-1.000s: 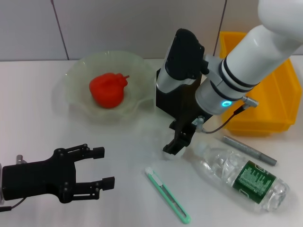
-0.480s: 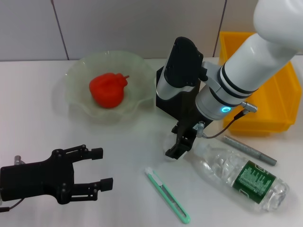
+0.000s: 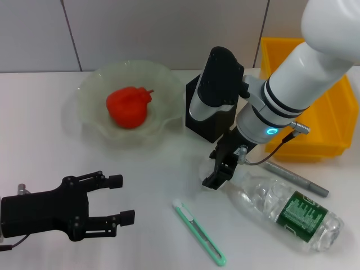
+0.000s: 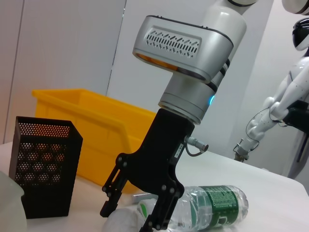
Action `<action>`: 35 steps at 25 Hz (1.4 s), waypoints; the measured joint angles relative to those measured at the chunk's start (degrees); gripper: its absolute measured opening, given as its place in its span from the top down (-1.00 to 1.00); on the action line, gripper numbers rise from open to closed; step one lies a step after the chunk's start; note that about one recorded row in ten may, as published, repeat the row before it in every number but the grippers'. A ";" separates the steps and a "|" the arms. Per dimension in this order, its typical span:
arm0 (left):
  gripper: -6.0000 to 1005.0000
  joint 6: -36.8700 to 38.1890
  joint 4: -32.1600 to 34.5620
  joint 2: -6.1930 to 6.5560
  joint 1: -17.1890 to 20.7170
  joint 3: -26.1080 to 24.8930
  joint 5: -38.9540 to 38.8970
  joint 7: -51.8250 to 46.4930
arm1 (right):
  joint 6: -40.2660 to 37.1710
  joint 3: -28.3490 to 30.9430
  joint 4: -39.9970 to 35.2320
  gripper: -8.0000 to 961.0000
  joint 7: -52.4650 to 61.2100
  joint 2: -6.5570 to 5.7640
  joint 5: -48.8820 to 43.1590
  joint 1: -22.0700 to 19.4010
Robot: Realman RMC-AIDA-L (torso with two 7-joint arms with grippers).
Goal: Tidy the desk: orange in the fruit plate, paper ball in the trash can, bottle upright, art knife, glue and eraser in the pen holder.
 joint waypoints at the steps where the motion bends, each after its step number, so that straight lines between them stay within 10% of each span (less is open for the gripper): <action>1: -0.68 -0.03 -0.01 -0.02 -0.03 -0.09 0.00 0.00 | 0.01 0.00 0.01 -0.45 0.04 -0.01 -0.46 0.00; 17: -0.68 -0.34 0.00 -0.41 -0.33 -0.42 0.00 -0.25 | -2.44 3.28 -10.11 -0.10 1.62 -0.19 2.73 -2.27; 26: -0.67 -0.48 -0.01 -0.57 -0.57 -0.41 -0.18 -0.32 | -22.09 26.57 -33.83 -0.17 6.29 -1.37 0.45 -8.29; 35: -0.67 -0.51 -0.01 -0.85 -0.68 -0.45 -0.48 -0.80 | -21.65 41.94 -37.39 -0.23 8.77 -2.97 -10.26 -10.15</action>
